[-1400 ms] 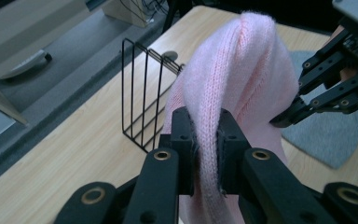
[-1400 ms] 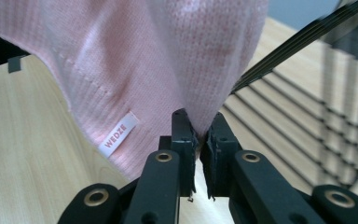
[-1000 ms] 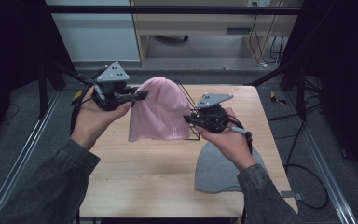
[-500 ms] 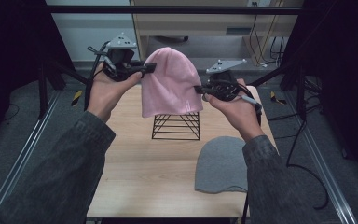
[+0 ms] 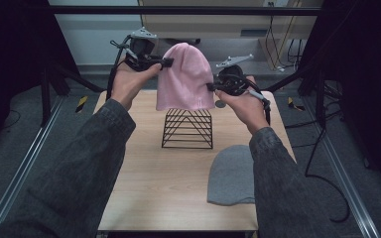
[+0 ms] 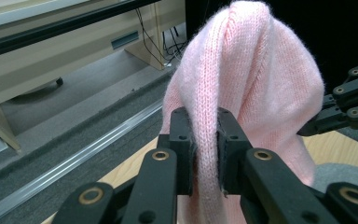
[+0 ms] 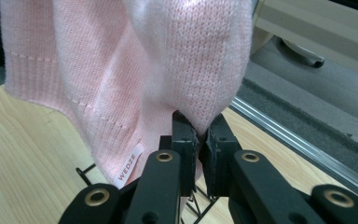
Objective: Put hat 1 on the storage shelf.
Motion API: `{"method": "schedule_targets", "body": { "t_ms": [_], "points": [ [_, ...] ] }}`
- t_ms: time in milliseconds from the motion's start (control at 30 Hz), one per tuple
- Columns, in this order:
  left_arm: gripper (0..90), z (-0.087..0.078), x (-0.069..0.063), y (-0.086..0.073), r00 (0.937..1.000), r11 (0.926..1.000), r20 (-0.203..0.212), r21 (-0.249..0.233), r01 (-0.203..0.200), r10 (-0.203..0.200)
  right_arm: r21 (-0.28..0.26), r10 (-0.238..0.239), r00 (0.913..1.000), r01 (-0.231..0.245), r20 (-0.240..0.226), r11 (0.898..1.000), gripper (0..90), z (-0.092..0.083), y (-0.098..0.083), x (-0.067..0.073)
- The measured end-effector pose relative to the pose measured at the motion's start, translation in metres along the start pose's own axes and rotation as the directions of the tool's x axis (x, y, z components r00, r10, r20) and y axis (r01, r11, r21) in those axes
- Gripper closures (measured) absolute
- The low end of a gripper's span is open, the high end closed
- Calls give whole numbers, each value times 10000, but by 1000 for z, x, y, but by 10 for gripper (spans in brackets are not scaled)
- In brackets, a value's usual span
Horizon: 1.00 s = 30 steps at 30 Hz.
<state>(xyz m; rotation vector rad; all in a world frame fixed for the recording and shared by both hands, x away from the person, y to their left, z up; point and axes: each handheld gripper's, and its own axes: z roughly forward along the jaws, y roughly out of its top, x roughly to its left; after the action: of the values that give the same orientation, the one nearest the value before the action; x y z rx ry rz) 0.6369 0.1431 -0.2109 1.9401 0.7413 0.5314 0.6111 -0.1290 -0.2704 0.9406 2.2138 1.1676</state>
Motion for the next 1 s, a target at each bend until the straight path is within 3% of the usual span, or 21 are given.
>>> {"method": "schedule_targets", "body": {
  "t_ms": [233,600,1000],
  "points": [
    [792,9,1,-6,10000,9999,47,105,-53,52,93,-27,10000,28,-41,10000,844,2,-5,-5],
    [785,19,1,-23,9999,9998,66,186,80,-82,217,-144,9999,143,32,9997,843,10,-21,3],
    [770,23,-6,-40,9996,9997,120,63,-242,241,142,-291,9992,287,271,9995,841,14,-39,6]
  ]
}}
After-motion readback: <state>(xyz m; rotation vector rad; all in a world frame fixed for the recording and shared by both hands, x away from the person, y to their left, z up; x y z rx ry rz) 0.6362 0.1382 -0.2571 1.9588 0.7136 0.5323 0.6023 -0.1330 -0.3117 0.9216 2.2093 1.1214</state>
